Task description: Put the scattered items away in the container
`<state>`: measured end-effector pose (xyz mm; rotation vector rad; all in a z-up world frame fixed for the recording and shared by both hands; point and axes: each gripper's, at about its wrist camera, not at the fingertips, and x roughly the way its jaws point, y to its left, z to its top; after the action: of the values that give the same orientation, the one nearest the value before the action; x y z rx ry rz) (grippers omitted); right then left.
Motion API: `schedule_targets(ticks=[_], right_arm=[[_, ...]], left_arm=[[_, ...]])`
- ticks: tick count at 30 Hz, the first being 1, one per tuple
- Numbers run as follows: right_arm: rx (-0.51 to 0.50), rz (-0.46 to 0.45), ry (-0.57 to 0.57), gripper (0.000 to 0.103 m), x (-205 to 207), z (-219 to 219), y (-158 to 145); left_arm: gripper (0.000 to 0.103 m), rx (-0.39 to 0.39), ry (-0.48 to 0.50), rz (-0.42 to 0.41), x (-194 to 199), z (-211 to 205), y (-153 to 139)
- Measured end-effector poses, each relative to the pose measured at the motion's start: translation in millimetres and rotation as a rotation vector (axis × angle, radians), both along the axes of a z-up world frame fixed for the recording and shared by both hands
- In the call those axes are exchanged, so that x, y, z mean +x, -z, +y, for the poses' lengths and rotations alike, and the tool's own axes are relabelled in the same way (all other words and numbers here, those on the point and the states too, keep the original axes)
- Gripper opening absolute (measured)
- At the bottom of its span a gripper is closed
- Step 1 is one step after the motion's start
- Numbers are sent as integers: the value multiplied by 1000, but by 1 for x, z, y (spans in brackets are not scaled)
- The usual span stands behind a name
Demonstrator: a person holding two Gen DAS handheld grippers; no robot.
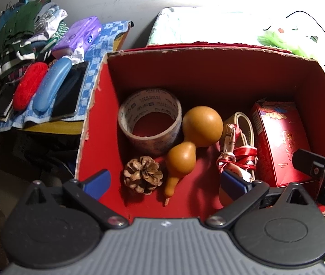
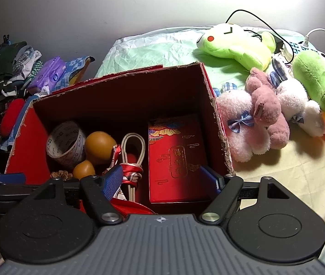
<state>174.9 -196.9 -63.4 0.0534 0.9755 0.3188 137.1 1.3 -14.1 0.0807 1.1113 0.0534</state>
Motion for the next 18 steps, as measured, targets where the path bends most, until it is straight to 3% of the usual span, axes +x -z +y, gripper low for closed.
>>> schedule_targets(ticks=[18], right_arm=[[-11, -9, -9, 76, -1, 2, 0]], left_arm=[[101, -8, -9, 19, -1, 3, 5]])
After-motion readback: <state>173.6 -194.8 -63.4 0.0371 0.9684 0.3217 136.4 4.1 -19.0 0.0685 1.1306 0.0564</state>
